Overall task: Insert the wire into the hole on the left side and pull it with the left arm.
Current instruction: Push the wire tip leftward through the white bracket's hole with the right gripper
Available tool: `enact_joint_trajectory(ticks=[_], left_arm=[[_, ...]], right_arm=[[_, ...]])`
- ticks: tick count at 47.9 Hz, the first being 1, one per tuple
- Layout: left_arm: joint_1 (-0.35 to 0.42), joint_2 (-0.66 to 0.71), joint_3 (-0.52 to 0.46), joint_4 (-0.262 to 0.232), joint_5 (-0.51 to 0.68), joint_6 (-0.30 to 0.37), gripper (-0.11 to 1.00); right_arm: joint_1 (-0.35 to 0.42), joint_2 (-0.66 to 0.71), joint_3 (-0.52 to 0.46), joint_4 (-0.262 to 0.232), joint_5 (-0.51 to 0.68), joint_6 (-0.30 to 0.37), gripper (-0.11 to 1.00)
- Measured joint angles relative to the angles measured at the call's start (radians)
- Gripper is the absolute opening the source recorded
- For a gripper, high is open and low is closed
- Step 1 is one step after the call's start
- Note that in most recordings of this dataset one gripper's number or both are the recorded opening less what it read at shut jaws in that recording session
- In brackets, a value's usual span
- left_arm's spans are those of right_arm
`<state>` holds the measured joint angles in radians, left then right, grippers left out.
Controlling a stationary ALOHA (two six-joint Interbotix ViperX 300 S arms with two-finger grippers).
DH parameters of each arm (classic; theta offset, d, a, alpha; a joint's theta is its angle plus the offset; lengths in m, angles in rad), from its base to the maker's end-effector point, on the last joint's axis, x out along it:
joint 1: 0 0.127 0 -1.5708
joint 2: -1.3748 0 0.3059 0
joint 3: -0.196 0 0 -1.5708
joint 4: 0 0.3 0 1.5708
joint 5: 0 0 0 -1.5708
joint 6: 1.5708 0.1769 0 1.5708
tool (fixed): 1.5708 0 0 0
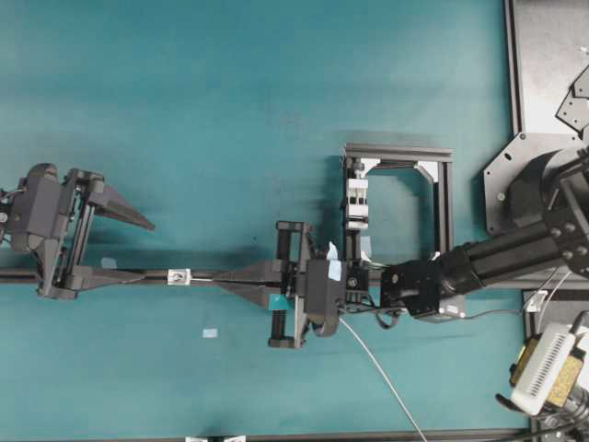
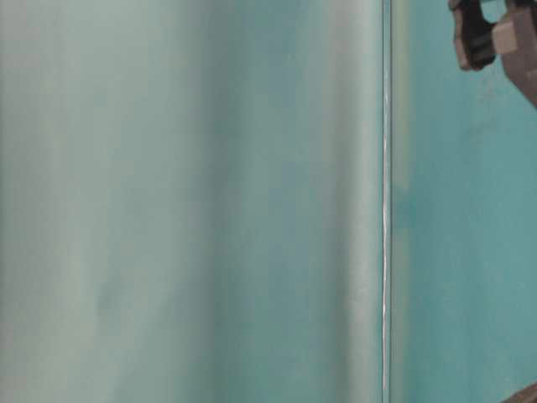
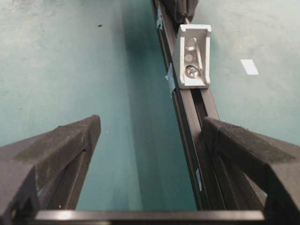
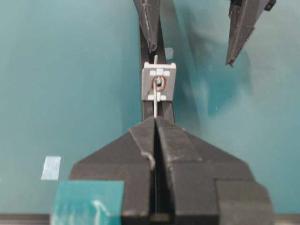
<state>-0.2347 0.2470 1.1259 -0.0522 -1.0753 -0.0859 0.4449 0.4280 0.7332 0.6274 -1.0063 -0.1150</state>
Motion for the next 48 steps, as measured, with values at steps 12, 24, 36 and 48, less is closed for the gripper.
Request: enact_joint_trajectory(ticks=[12,24,36,48], left_arm=[[0.000,0.000,-0.002,0.000,0.003,0.000,0.62],[0.000,0.000,-0.002,0.000,0.009,0.000,0.62],[0.000,0.000,-0.002,0.000,0.011,0.000,0.62],[0.000,0.000,0.000,0.000,0.015,-0.002,0.62]], right_arm=[[-0.008,0.011,-0.020,0.000,0.000,-0.005,0.00],[-0.018,0.012,-0.034,-0.003,0.015,-0.008,0.00],[-0.025,0.015,-0.054,-0.005,0.038,-0.040,0.00],[-0.028,0.017,-0.060,-0.005,0.040,-0.043,0.00]])
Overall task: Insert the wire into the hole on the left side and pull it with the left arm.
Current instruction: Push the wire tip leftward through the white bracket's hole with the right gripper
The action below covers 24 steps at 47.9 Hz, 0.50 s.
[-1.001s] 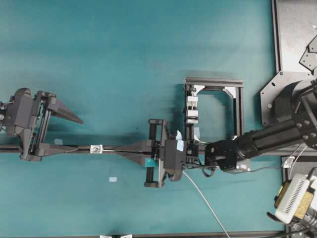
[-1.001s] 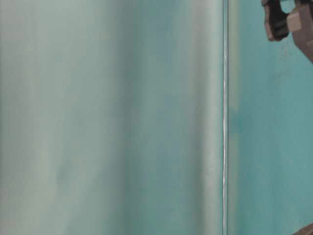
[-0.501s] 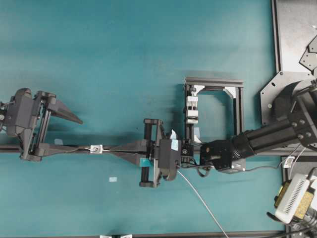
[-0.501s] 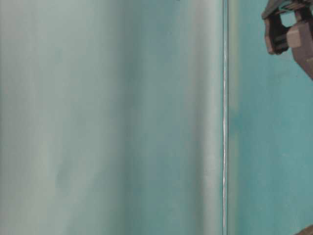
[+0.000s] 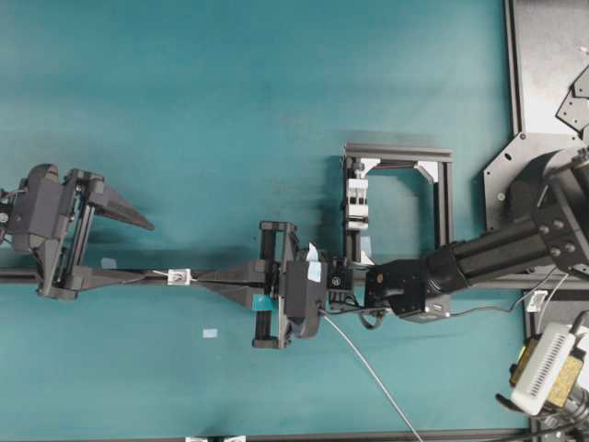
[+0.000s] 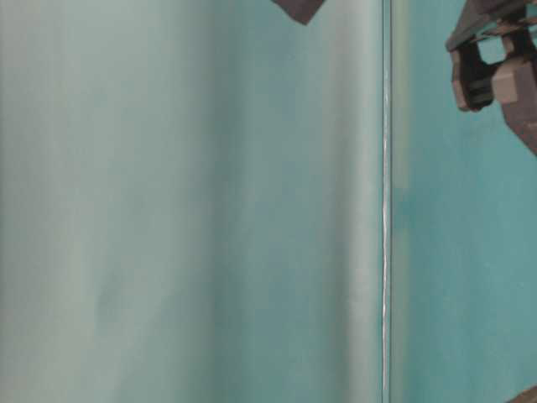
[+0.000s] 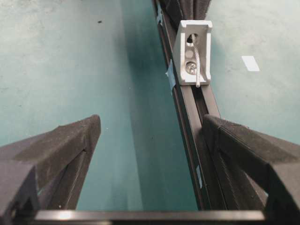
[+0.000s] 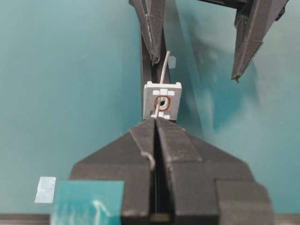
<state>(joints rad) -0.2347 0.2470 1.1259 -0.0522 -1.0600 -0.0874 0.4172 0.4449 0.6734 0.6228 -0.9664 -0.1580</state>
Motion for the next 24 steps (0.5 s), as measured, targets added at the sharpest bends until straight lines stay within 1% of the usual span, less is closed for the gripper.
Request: enact_joint_trajectory(ticks=[10,24], left_arm=[[0.000,-0.018,-0.003,0.000,0.037,-0.002,0.62],[-0.011,-0.103,-0.005,0.000,0.132,-0.002,0.61]], right_arm=[[-0.012,0.000,-0.005,0.000,0.000,-0.006,0.00],[-0.014,0.000,-0.005,0.000,0.000,-0.006,0.00]])
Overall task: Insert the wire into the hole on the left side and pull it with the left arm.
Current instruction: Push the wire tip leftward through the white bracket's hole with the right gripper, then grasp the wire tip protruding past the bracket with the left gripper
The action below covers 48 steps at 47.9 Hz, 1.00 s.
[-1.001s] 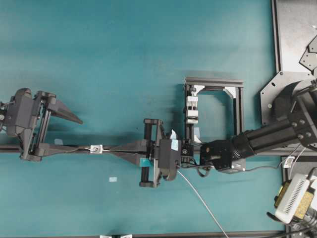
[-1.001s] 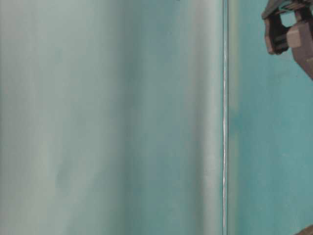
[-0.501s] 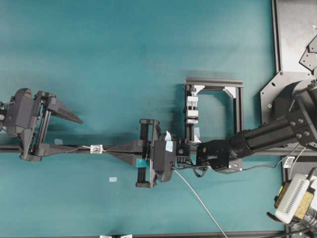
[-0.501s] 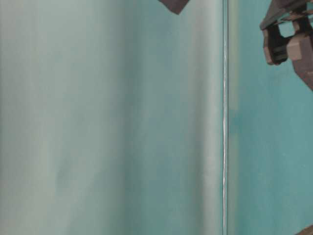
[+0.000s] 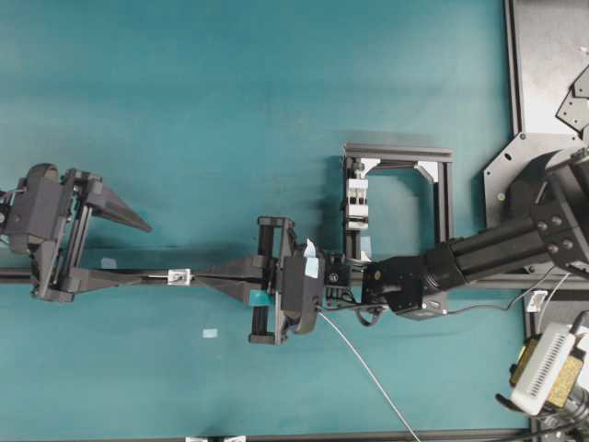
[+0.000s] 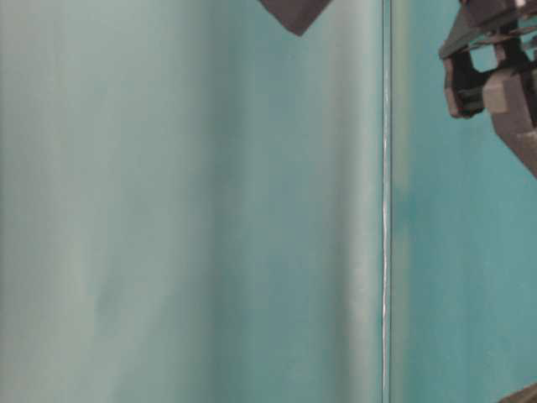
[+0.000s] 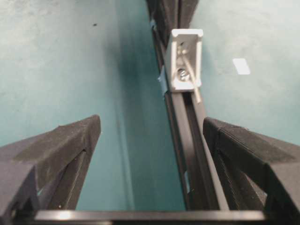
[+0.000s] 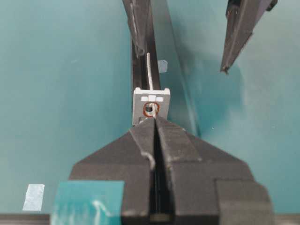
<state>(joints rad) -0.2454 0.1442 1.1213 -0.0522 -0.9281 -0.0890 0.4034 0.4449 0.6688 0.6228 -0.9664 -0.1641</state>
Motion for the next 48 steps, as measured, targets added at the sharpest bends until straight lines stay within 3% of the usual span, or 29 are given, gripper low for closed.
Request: enact_joint_trajectory(ticks=[10,29,41,45,48], left_arm=[[-0.006,-0.018,-0.020,0.002,0.055,-0.005,0.61],[-0.006,-0.018,-0.075,0.000,0.155,-0.172,0.61],[-0.008,-0.017,-0.087,0.000,0.184,-0.187,0.61],[-0.006,-0.017,-0.089,0.000,0.187,-0.187,0.57],[-0.006,-0.018,-0.091,0.000,0.186,-0.187,0.48]], right_arm=[[0.002,0.000,0.000,0.000,0.000,-0.002,0.00],[0.002,0.000,0.000,0.000,0.003,0.000,0.00],[0.002,0.000,0.000,0.000,0.003,0.000,0.00],[0.002,0.000,0.000,0.000,0.003,-0.002,0.00],[0.002,0.000,0.000,0.000,0.003,0.000,0.00]])
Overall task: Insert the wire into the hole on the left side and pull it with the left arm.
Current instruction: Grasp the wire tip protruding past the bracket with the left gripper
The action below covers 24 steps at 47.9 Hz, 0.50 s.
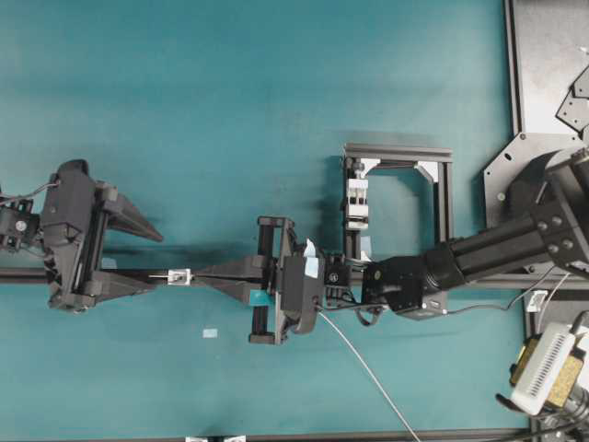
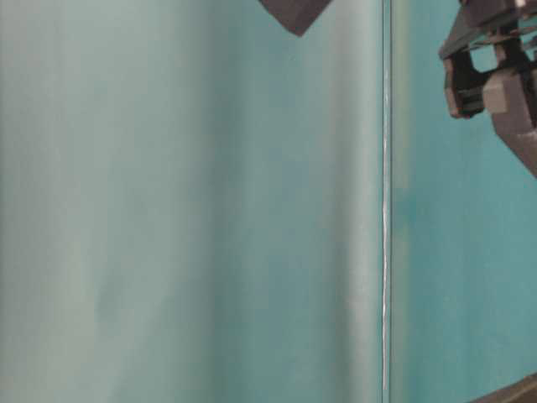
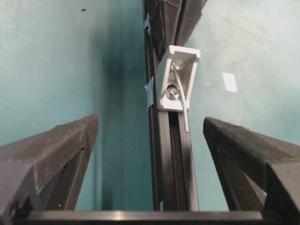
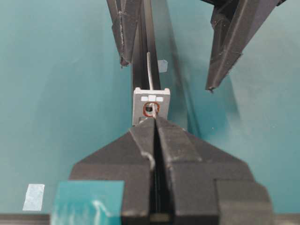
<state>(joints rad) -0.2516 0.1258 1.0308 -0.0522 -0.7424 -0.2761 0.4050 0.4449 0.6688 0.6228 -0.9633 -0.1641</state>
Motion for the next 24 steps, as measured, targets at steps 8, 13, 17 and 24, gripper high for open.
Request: enact_joint_trajectory(ticks=[8,13,17,24], left_arm=[[-0.002,0.002,-0.002,0.003,0.006,0.003,0.07],[-0.005,0.002,-0.002,0.003,0.025,0.006,-0.06],[-0.008,0.000,-0.005,0.003,0.040,0.005,-0.10],[-0.008,0.002,-0.012,0.005,0.061,0.003,-0.10]], right_arm=[[0.000,0.000,0.000,0.000,0.000,0.002,0.00],[0.000,0.000,0.000,0.000,0.002,0.002,0.00],[0.000,0.000,0.000,0.000,0.014,0.003,0.00],[0.000,0.000,-0.003,0.000,0.028,0.006,0.00]])
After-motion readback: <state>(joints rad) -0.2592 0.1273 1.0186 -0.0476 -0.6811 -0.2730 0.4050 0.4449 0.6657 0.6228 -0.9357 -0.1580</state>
